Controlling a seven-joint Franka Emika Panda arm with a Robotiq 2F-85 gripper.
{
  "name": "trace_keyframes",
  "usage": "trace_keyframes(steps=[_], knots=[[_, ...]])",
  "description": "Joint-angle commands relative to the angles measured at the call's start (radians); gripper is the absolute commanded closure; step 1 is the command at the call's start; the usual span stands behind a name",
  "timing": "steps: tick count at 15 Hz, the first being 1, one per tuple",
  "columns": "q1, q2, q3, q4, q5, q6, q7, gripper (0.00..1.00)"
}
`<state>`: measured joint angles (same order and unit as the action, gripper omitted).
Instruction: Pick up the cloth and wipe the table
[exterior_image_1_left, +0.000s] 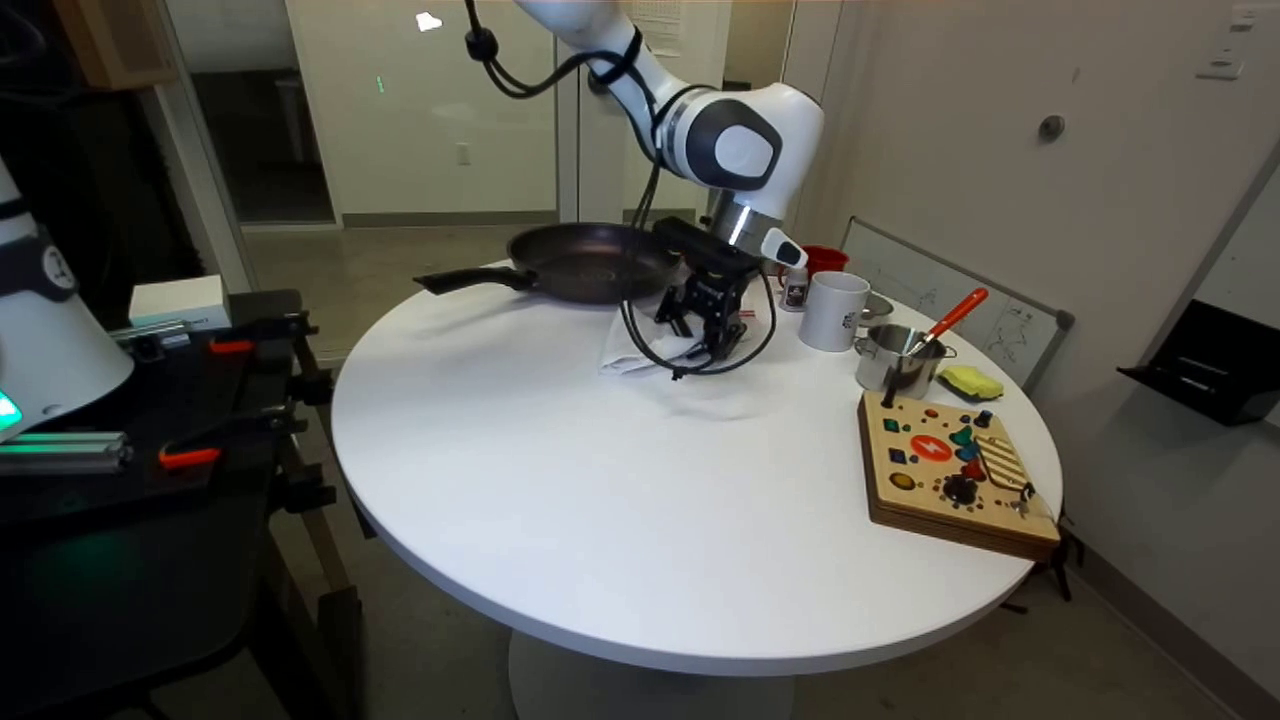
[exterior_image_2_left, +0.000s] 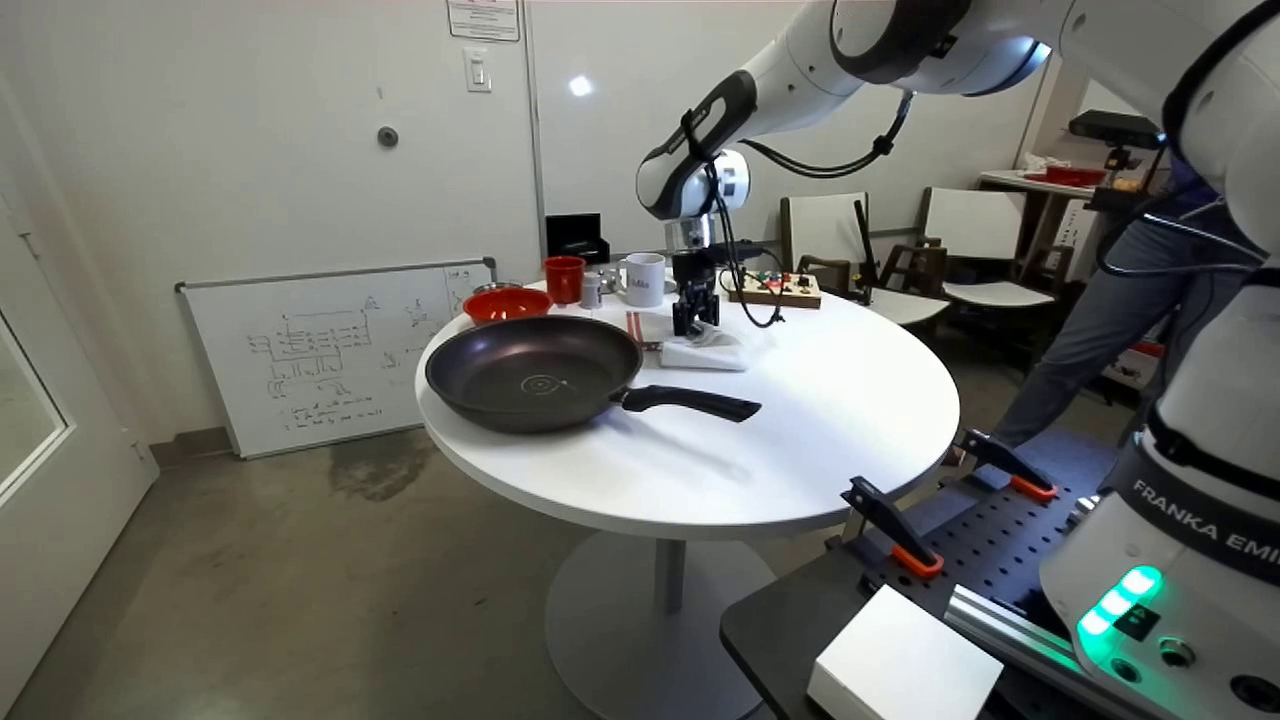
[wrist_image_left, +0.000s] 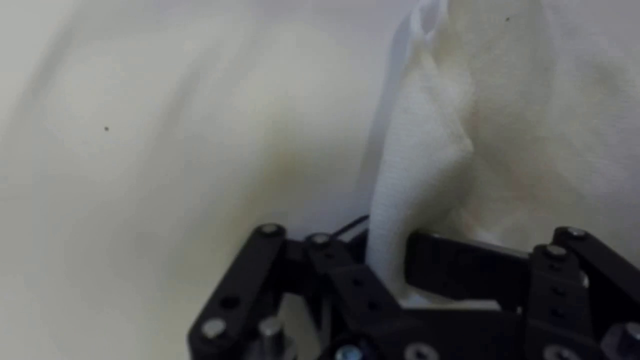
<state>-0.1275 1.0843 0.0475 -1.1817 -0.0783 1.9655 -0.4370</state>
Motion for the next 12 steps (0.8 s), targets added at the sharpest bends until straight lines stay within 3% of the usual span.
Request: trace_keyframes(steps=[1,12], knots=[[0.002,0.141,-0.031,0.142,-0.014,-0.023,0.027,0.97],[-0.054,0.158,-0.059,0.302,-0.001,-0.132,0.043,0.97]])
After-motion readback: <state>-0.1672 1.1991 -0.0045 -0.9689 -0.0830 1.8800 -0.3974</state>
